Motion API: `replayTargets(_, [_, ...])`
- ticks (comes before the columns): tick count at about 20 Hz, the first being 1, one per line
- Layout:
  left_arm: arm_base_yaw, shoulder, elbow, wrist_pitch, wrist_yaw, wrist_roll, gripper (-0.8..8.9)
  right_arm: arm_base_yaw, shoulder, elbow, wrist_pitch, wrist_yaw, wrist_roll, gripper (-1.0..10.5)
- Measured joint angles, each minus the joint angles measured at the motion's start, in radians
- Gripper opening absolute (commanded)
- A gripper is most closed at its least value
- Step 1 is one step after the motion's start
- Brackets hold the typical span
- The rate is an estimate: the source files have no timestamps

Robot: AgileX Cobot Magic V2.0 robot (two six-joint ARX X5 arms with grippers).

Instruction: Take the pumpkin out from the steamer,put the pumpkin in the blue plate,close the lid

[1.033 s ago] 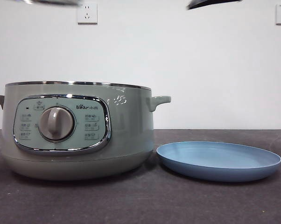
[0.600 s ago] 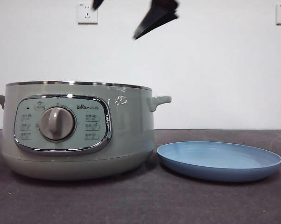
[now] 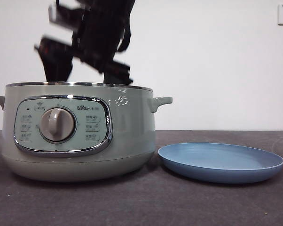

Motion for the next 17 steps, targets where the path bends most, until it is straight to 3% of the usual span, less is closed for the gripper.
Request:
replayTargets(4, [0.000,0.000,0.000,-0.012,0.000,0.000,-0.08,-0.002,0.039,0.000,0.021,0.006,0.000,5.3])
replayTargets(6, [0.000,0.001,0.000,-0.018,0.001,0.000,-0.08,-0.001,0.039,0.000,0.021,0.006,0.000,1.5])
replayTargets(7, [0.000,0.001,0.000,-0.019,0.000,0.000,-0.08,-0.001,0.039,0.000,0.023,0.005,0.000,0.5])
replayTargets(12, [0.000,0.002,0.000,-0.022,0.009,0.000,-0.08,-0.001,-0.003,0.000,-0.011,0.006,0.000,0.6])
replayTargets(17, [0.000,0.079,0.000,0.095,0.183,0.000,-0.08,-0.056,-0.359,0.002,-0.243,0.006,0.004,0.6])
